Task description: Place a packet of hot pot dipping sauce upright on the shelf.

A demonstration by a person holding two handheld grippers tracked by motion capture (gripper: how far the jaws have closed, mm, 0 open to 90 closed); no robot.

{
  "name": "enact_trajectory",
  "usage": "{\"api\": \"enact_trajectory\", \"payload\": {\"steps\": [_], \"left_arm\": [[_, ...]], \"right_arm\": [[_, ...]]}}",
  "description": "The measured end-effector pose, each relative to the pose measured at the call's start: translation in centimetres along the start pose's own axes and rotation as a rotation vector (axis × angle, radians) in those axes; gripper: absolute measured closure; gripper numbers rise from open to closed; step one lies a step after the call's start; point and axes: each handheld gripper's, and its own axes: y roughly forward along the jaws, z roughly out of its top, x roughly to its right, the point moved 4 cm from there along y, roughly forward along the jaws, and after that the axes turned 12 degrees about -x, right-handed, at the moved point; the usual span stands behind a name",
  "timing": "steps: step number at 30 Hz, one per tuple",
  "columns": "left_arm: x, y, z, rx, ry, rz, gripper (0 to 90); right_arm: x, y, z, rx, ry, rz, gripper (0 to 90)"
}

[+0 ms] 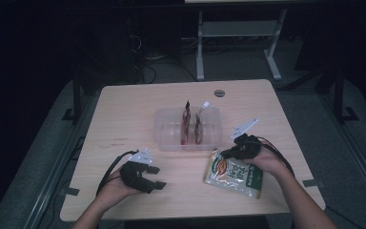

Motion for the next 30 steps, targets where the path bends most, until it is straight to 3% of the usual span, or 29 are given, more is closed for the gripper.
{"api": "enact_trajectory", "payload": {"steps": [12,17,19,22,25,30], "left_arm": [[0.2,0.0,0.1,0.001,0.013,-0.001,34.6],[0.1,-0.1,0.0,0.0,0.011,0.001,34.6],[0.1,-0.1,-0.1,0.005,0.007,0.002,34.6],[0.1,-0.2,-0.1,0.003,0.007,0.003,34.6],[0.1,-0.1,0.0,0.01,0.017,0.001,34.5],[0.6,0.3,0.8,0.023,0.042,-0.008,34.3]], "right_arm": [[-6.2,4.6,6.3,-0.013,-0.253,0.111,90.0],[-8.0,6.0,8.3,-0.006,-0.315,0.143,90.0],[-8.3,6.4,8.6,-0.028,-0.327,0.136,90.0],[-8.3,5.9,8.6,-0.017,-0.306,0.121,86.6],[-7.9,4.2,8.1,0.033,-0.255,0.118,74.4],[-7.1,1.2,6.1,0.076,-0.16,0.057,57.9]]}}
